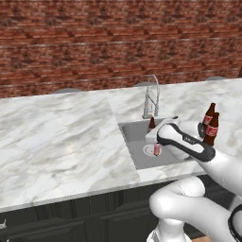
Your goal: Place the large bottle from the dining counter next to the other large bottle outside the sink, and place the small bottle from the dining counter next to the other small bottle inside the sink.
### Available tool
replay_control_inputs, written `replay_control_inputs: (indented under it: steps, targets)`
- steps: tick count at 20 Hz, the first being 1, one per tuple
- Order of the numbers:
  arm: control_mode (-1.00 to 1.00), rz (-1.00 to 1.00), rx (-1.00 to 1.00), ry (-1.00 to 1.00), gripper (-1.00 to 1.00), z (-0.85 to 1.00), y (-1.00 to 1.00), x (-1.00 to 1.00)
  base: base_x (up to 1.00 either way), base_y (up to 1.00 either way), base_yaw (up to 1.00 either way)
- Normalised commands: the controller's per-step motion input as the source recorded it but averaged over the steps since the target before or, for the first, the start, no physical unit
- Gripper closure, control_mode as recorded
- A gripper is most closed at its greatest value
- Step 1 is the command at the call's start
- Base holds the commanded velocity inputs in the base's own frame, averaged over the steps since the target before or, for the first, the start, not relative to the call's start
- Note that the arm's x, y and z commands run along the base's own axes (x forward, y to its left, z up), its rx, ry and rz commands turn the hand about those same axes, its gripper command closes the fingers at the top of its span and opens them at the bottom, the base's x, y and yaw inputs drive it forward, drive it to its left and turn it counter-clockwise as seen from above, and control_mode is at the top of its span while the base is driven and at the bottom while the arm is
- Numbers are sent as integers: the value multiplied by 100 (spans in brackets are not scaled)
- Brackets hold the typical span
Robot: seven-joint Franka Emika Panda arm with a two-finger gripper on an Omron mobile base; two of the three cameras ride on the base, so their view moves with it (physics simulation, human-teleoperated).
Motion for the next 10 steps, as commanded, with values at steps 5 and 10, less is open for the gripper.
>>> replay_control_inputs:
  steps: [5,10]
  targets:
    - [-100,6,3,0,100,-27,-2,2,0,0,0]
    - [-100,5,5,0,100,-27,-12,9,0,0,0]
